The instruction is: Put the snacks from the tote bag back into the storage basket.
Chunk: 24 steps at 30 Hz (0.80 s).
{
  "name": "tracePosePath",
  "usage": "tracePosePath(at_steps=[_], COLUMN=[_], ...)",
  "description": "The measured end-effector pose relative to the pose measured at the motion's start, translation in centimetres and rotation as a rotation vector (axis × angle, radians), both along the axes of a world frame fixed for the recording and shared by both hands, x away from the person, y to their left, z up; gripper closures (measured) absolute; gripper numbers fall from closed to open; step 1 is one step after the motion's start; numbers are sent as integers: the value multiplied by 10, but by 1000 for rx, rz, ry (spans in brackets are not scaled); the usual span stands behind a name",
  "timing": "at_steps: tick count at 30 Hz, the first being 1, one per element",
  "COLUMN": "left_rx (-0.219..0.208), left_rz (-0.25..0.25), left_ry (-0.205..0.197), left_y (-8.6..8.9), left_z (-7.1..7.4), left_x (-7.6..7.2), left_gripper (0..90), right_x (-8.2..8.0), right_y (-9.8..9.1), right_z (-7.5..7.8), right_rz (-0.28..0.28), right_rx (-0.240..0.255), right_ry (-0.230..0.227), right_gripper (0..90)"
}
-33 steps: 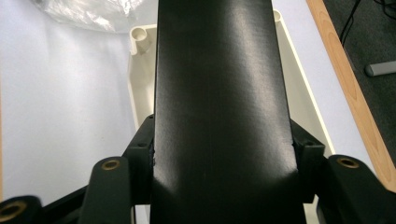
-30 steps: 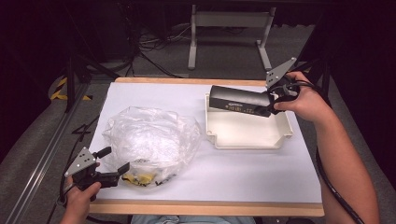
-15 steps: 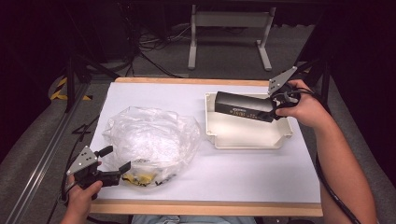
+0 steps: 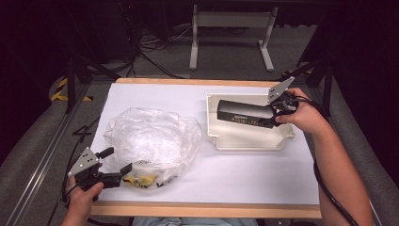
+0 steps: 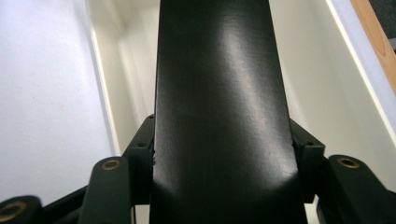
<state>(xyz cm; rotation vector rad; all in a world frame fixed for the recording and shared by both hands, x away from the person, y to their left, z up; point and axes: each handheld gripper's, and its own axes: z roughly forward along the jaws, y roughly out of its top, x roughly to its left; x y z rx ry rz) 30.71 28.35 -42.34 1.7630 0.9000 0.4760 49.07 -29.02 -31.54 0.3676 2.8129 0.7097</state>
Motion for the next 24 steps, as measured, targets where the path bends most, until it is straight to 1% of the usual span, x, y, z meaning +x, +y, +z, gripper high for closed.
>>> tracePosePath(at_steps=[2,11,14,21,23,24], left_rx=[3,7,9,14,18,16], left_rz=[0,0,1,9,11,12], left_ry=[3,5,3,10,10,10], left_y=[0,-1,0,1,1,1], left_z=[0,-1,-1,-2,-2,-2], left_x=[0,-1,-1,-3,-3,-3], left_gripper=[83,83,84,83,83,83], right_x=[2,5,7,11,13,13], right_y=[-1,-4,-5,-6,-5,-5], right_z=[-3,-16,-20,-28,-31,-33], right_rz=[2,2,9,23,37,32], right_rx=[-8,-15,-36,-54,-51,-59], right_ry=[7,22,24,36,34,44], right_gripper=[430,430,430,430,430,430])
